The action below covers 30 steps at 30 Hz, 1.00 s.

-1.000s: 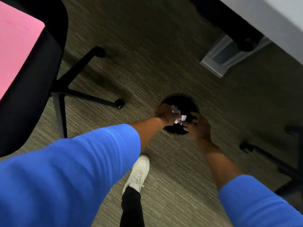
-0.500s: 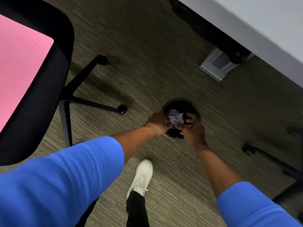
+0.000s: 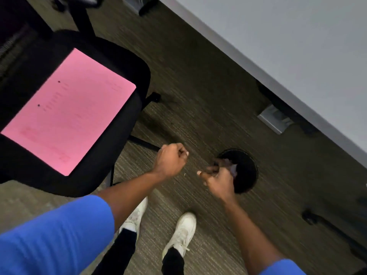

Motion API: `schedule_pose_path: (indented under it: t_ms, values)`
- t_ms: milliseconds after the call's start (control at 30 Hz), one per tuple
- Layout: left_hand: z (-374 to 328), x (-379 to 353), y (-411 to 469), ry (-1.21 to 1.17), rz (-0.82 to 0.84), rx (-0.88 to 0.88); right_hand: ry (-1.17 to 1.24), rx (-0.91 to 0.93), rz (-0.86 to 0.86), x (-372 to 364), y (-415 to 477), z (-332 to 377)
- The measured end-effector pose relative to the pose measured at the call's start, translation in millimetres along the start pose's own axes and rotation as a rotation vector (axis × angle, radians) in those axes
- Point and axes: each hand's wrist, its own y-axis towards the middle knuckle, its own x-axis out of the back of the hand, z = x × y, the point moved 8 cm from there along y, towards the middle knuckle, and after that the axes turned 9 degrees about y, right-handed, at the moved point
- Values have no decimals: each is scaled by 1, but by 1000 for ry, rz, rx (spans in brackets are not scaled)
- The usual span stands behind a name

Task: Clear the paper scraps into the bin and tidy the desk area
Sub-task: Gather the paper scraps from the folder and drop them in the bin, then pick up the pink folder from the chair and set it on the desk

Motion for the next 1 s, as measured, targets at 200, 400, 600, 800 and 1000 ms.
schedule_pose_path:
  t_ms: [200, 400, 600, 800, 1000]
  values:
    - [72, 119, -5, -71, -279, 97, 11, 110, 111, -78, -40, 63]
    - [147, 232, -11, -126, -512, 216, 87, 142, 191, -157, -65, 120]
    - [229, 293, -16, 31, -512, 381, 175, 105, 262, -224, -80, 165]
    - [297, 292, -16, 209, -285, 530, 218, -1, 284, -262, -87, 180]
    - [318, 291, -20, 210, -255, 539, 91, -31, 260, -273, -80, 184]
